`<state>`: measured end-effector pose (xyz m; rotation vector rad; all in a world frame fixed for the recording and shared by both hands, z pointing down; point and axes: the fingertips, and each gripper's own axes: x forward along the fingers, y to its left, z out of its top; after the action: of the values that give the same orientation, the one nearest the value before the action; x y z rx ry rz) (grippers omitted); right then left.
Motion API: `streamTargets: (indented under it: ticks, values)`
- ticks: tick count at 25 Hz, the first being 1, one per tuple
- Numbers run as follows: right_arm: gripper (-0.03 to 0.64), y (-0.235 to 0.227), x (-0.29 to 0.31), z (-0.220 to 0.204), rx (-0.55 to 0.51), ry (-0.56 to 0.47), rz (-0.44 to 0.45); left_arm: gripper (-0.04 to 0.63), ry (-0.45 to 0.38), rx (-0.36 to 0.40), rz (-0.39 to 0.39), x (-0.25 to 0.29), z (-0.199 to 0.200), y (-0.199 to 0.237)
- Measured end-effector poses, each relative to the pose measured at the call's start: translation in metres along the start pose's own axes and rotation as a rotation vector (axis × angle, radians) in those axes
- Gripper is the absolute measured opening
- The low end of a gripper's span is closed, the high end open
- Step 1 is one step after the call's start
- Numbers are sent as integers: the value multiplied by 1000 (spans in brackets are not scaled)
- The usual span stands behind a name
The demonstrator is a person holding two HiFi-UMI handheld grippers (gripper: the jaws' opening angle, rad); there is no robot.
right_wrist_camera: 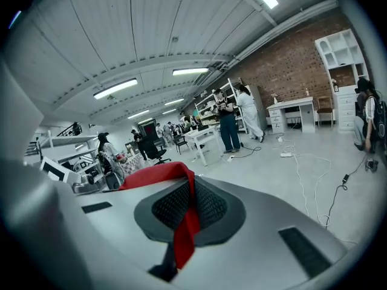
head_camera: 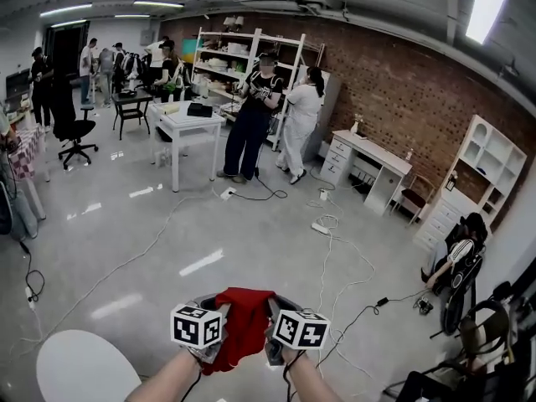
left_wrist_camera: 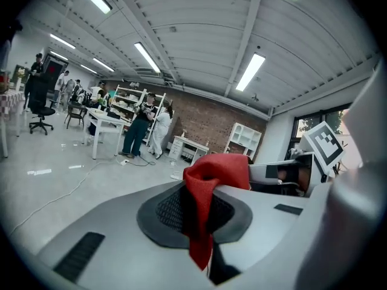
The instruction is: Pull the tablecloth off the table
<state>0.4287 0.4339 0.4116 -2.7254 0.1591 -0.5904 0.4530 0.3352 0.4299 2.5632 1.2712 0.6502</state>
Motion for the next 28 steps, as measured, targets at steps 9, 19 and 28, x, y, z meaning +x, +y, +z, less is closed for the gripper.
streamTargets:
  ticks: [9,19,28]
  values:
    - [28,28,28,-9,-8,16,22,37,-12,-61,64,-17,4,35]
    - [28,35,49,-18,-82,95,128,37,-30,-141,199,-22,-8,53]
    - [28,41,53,-17,-154,94,181,37,-40,-145,243,-27,-11,56]
